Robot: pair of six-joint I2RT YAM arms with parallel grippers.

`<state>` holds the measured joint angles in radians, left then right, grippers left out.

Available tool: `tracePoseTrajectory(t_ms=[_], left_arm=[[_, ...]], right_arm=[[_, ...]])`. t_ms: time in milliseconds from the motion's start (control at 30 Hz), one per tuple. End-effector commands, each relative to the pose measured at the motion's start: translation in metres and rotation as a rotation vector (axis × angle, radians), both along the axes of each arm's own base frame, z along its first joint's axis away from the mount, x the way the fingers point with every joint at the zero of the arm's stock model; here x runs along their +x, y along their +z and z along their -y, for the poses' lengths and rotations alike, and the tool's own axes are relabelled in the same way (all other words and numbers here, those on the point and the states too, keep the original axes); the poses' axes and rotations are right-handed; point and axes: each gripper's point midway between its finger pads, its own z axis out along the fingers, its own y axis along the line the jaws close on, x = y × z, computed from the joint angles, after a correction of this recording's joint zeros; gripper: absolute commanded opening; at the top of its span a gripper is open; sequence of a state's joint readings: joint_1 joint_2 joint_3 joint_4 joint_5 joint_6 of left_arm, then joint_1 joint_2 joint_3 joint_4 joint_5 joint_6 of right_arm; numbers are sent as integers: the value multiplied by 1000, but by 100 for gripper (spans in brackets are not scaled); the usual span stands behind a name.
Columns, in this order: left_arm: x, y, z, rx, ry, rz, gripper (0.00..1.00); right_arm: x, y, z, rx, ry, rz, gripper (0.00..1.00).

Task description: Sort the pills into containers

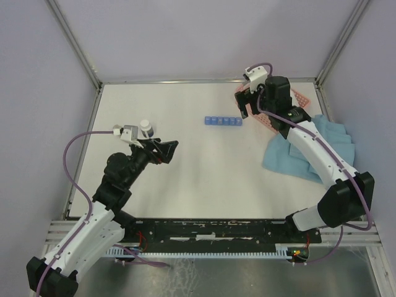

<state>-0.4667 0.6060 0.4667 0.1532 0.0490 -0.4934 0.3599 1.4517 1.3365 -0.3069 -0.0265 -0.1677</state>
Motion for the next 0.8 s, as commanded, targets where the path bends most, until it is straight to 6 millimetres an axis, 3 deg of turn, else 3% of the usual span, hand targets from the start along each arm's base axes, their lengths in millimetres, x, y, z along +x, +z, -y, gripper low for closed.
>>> tracePoseTrajectory(t_ms=[0,100,267,400,533,600,667,767], left_arm=[[3,10,5,-45,-13,31,99],[7,2,7,-36,-16,15,99],[8,-9,7,-29,-10,3,99],[8,-18,6,-21,-7,-10,99],[7,-24,5,-24,-3,-18,99],[7,-26,4,-21,0,-19,99],[7,-27,3,-16,4,-19,99],[8,-28,3,-13,6,-20,99]], right_arm=[[-15,-41,-24,-247,382,-83,100],[-27,-82,-41,-333,645,-187,98],[-33,-136,-52,-443,1002,-214,91],[-1,-154,-59,-495,1055,-182,89],[39,-154,-77,-409,955,-253,71],[53,-158,-84,-386,921,-276,69],[65,-164,-86,-399,898,-280,76],[76,-174,-80,-441,868,-301,95]])
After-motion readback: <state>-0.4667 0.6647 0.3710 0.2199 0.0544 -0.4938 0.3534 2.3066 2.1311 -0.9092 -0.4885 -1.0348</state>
